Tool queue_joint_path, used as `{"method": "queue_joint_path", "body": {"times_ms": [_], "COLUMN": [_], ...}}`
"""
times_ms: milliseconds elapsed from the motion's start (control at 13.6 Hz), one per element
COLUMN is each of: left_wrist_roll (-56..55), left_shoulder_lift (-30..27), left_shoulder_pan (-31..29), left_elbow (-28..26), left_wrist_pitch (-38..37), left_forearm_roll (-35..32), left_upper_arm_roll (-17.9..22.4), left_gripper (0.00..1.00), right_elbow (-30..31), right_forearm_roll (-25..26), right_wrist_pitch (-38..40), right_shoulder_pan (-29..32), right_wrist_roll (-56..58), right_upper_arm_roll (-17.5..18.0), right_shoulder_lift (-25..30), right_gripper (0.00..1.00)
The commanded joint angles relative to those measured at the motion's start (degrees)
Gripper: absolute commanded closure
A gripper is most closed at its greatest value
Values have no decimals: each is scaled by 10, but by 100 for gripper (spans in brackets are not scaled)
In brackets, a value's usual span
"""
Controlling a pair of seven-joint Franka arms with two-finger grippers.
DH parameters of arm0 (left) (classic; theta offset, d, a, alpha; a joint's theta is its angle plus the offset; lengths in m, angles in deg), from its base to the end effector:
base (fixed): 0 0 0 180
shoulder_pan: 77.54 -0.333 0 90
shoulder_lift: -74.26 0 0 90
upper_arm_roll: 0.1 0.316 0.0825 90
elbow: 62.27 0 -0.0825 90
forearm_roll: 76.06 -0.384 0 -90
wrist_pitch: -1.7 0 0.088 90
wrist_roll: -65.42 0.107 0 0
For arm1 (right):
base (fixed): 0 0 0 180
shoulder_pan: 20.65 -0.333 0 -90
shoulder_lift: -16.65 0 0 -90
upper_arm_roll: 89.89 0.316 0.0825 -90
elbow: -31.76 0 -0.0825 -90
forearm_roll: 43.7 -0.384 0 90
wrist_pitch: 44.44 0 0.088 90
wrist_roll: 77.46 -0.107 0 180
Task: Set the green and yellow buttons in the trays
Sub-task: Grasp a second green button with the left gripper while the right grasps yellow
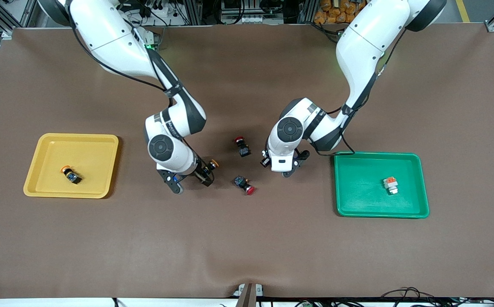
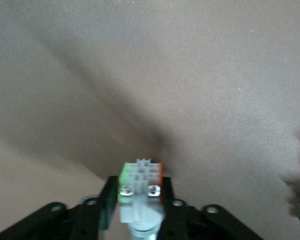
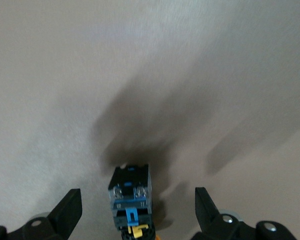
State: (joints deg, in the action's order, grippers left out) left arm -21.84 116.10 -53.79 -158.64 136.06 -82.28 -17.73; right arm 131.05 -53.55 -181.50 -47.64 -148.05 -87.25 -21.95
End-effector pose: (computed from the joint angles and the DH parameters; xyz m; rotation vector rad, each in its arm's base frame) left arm 0.5208 -0.4288 0.1882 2.8651 1.2016 -0.2007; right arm 0.5803 0.3287 0.1912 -2.7818 1.2618 0.1849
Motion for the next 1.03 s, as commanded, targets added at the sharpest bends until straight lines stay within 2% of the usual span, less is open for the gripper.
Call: {"method": "queue_joint_path", "body": {"times_ms": [0,74,221,588,809,956], "left_wrist_roll": [-13,-6,0,56,96,145], "left_shoulder_lift": [-4,-7,-21,-76,-84,-84], "left_shoulder_pan": [-5,-8,-20,-55,-82,-102], "left_elbow": [-6,-5,0,7,42,69], "left_wrist_pitch": [8,7,3,-23,-63,-103], "left_forearm_roll": [-12,-12,-12,-12,-13,-13], "left_upper_arm_roll": [1,1,1,1,1,1], "left_gripper": [100,100,100,100,100,100], "right_elbow": [17,16,16,-9,-85,-100], "right_forearm_roll": [19,19,19,18,18,15], "right_wrist_pitch": [-23,-23,-23,-2,120,182], "right_shoulder_pan": [-10,-13,-11,4,40,84], "right_wrist_roll": [-4,-5,-5,1,32,103], "right_upper_arm_roll": [-4,-4,-5,-4,-4,-4], "right_shoulder_lift": [3,3,4,11,22,40], "right_gripper": [17,50,100,100,100,100]}}
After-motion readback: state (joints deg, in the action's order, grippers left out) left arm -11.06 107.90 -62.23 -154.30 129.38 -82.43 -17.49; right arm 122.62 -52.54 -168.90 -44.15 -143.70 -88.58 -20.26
